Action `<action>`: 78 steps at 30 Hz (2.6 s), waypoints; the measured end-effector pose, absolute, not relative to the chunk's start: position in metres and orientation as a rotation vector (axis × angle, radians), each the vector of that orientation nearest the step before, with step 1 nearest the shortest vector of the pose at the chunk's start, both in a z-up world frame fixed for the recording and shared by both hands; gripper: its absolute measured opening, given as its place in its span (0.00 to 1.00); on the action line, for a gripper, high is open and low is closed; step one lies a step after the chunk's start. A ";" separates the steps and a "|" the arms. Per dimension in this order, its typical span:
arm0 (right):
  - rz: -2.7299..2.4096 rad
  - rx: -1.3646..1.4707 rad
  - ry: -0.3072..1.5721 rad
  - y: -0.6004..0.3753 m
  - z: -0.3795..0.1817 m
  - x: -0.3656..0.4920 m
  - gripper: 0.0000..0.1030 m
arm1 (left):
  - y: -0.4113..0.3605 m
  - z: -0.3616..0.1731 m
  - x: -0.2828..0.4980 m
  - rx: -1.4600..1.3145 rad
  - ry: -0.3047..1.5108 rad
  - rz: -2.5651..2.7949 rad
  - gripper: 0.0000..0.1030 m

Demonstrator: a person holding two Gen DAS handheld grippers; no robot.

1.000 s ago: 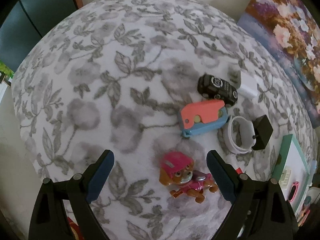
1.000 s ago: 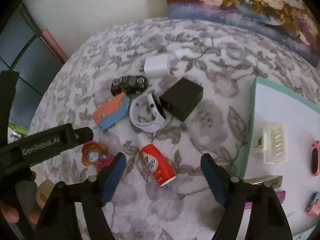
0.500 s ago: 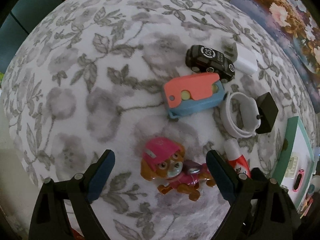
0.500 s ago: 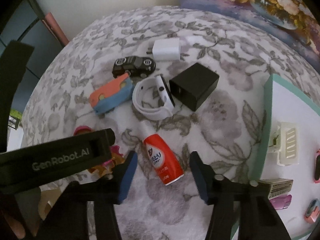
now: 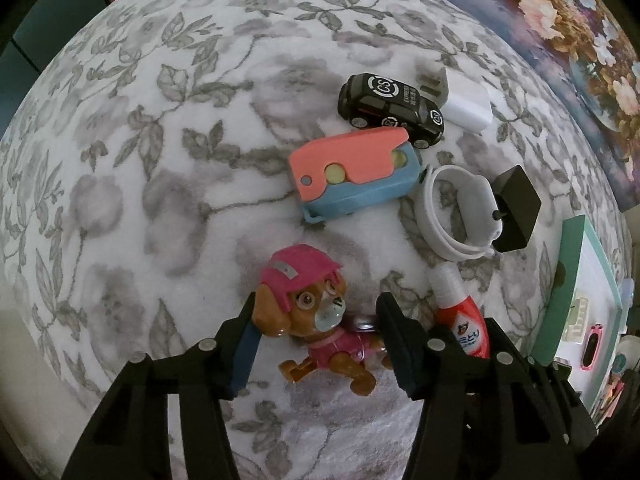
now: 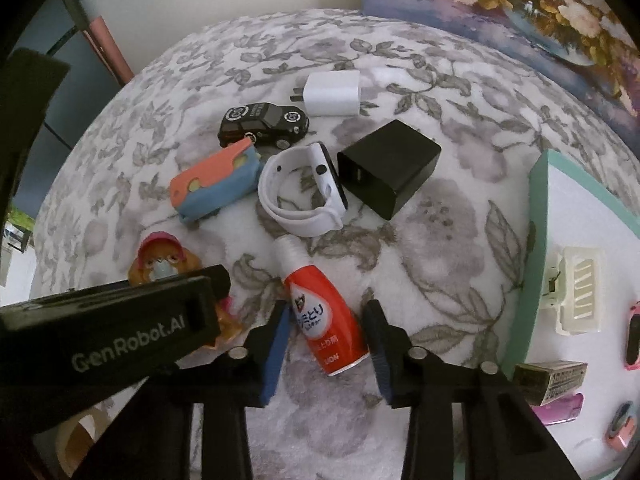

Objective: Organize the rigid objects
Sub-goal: 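Grasp the red bottle with the right gripper while the left gripper grasps the toy dog, then carry the red bottle and toy dog into the tray and release them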

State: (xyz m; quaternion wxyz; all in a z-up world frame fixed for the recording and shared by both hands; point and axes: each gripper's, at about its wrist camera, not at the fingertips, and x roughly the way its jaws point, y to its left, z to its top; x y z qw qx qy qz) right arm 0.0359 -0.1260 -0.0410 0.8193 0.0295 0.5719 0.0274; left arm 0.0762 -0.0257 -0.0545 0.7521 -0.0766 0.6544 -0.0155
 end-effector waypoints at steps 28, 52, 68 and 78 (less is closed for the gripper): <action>-0.011 0.345 1.043 -0.226 0.039 -0.001 0.27 | -0.052 0.071 0.050 -0.163 1.088 -0.133 0.56; -0.457 0.572 1.057 -0.403 0.024 -0.083 0.27 | -0.263 0.033 -0.028 0.269 1.173 -0.519 0.56; -0.438 0.517 1.048 -0.387 0.037 -0.072 0.44 | -0.240 0.034 -0.009 0.196 1.204 -0.475 0.69; -0.410 0.462 1.066 -0.371 0.031 -0.061 0.81 | -0.185 0.029 0.028 0.104 1.210 -0.307 0.82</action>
